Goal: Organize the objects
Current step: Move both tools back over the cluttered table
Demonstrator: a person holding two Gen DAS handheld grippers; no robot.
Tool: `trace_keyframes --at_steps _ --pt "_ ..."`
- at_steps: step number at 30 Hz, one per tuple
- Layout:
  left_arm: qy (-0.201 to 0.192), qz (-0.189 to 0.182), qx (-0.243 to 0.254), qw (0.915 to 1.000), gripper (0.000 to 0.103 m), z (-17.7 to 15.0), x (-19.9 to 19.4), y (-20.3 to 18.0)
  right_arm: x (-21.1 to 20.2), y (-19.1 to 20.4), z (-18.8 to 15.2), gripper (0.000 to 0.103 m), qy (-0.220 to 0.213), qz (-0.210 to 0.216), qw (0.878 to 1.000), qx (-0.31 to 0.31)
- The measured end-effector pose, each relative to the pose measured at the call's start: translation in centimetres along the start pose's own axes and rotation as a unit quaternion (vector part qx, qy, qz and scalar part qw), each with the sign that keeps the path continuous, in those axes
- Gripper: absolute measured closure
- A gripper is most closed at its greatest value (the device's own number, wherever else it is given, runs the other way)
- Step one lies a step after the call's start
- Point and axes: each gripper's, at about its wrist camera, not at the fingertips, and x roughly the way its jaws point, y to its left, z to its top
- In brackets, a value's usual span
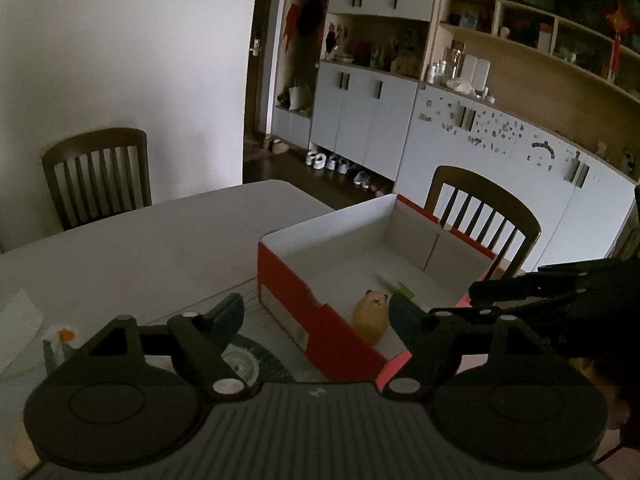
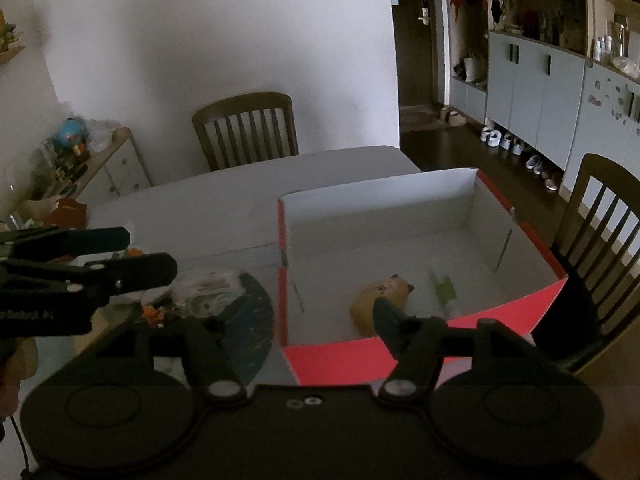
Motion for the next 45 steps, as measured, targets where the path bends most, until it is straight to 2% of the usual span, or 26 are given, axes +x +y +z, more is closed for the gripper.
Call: trace_keyframes --at_steps 10,11,15,18,20,23,27,37,43,45 --pt "0.001 0.005 -0.014 0.9999 0.023 -1.9 -1.7 3.5 -0.3 3.9 -1.2 0.025 -0.012 0.000 1.000 -0.001" --pt "0.001 0.005 -0.015 0.9999 0.019 -2.2 -2.0 3.9 -0.3 4.2 -1.3 0.025 -0.014 0.000 1.000 -0.001" --pt "-0.003 0.011 -0.018 0.9998 0.018 -3.1 -2.7 5.3 -0.1 5.6 -1.6 0.023 -0.015 0.001 1.000 -0.004" --pt "-0.003 0.019 -0.023 0.9996 0.013 -3.8 -3.2 6.5 0.2 6.8 -2.0 0.021 -0.013 0.002 1.000 -0.007" --pt "-0.004 0.021 -0.027 0.9994 0.005 -4.2 -3.6 7.3 0.3 7.6 -2.2 0.021 -0.011 0.001 1.000 -0.010" --pt "-0.008 0.030 -0.032 0.9990 0.003 -4.9 -4.3 8.6 0.6 8.7 -2.5 0.020 -0.014 -0.011 1.000 -0.016" --pt "-0.008 0.038 -0.040 0.9984 0.001 -6.1 -5.3 10.5 0.9 9.8 -3.1 0.018 -0.015 -0.004 1.000 -0.013" --pt "0.009 0.086 -0.079 0.9931 0.000 -10.1 -6.5 16.5 2.4 12.4 -3.9 0.013 -0.001 0.004 1.000 -0.017" --pt "0.044 0.141 -0.060 0.9873 0.000 -13.1 -5.1 19.9 4.3 13.6 -4.9 0.012 0.020 0.004 0.999 -0.039" --pt "0.056 0.149 -0.055 0.9858 0.000 -13.8 -4.4 20.7 5.0 13.9 -5.1 0.012 0.029 0.008 0.998 -0.046"
